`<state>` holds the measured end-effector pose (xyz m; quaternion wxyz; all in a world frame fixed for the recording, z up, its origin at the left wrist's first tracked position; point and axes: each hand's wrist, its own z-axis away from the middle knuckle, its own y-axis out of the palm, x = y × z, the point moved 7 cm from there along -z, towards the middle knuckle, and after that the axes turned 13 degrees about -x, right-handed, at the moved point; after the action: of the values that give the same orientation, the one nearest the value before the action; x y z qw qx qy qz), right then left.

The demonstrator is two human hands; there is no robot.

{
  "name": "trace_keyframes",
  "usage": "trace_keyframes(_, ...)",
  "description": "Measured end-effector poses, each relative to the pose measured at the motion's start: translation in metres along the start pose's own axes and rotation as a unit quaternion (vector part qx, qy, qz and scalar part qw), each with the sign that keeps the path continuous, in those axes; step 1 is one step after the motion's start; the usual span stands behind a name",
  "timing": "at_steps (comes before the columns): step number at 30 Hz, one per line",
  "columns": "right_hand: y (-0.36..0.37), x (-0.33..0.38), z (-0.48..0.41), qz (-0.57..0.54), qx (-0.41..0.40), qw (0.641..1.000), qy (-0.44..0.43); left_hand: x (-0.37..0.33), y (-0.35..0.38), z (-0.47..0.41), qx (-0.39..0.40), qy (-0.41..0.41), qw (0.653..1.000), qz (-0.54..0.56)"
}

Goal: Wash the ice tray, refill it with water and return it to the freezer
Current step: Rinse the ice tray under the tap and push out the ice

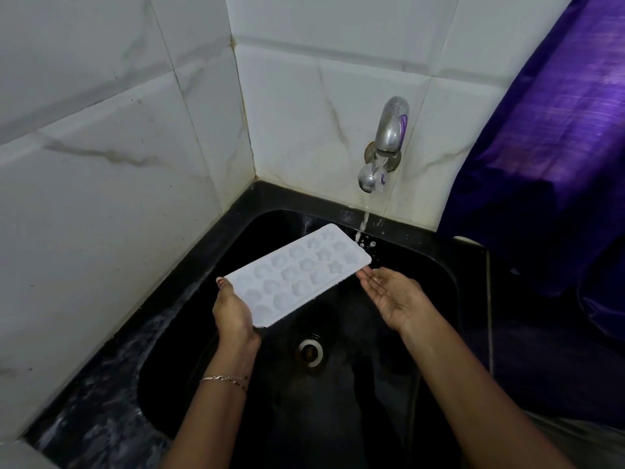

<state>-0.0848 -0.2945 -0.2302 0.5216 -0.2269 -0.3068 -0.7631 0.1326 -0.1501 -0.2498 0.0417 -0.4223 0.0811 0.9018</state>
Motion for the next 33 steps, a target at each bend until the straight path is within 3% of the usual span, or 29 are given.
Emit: trace_keyframes(33,-0.022,0.055,-0.017,-0.057,-0.038,0.997,-0.025,0.008,0.082,0.007,0.071,0.004,0.997,-0.031)
